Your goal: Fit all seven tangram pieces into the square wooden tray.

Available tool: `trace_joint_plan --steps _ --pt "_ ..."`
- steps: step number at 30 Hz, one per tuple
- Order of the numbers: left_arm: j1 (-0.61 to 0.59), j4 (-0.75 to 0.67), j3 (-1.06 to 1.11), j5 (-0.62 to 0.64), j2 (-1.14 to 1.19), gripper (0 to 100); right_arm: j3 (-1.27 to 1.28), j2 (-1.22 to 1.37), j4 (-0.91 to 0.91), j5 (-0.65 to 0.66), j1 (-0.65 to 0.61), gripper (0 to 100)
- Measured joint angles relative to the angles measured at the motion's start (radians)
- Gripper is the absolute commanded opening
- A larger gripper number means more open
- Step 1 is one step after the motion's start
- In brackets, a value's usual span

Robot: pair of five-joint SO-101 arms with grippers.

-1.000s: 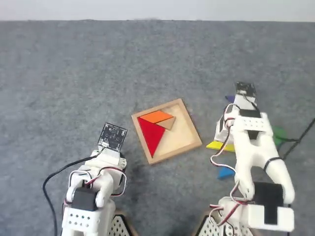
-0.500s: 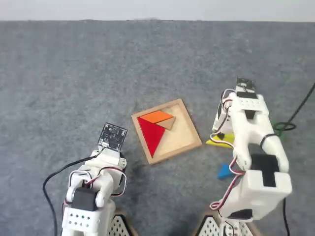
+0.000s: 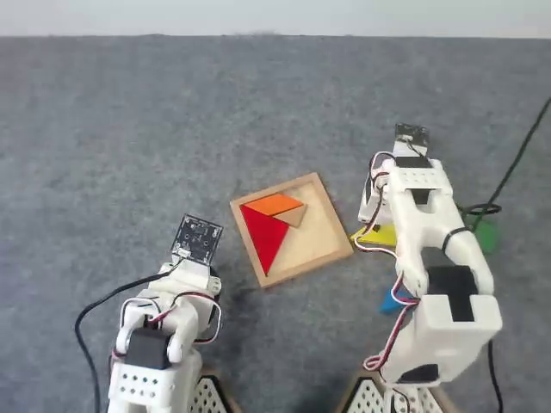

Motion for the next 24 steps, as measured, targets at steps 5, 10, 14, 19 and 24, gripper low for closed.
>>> trace_joint_plan --steps 5,10,14,19,24 --pt "0.000 0.000 0.000 0.000 0.000 1 0.060 -0.077 -0.031 -0.040 0.012 22.7" --pt "0.000 0.000 0.000 0.000 0.000 1 0.278 -0.327 -0.094 -0.049 0.011 22.7" --pt "0.000 0.000 0.000 0.000 0.000 1 0.402 -0.480 -0.104 -0.132 -0.005 22.8" --pt "0.000 0.000 0.000 0.000 0.000 1 0.400 -0.443 -0.104 -0.328 -0.011 29.9" --pt "0.000 0.000 0.000 0.000 0.000 1 0.238 -0.186 -0.104 -0.503 -0.017 32.1"
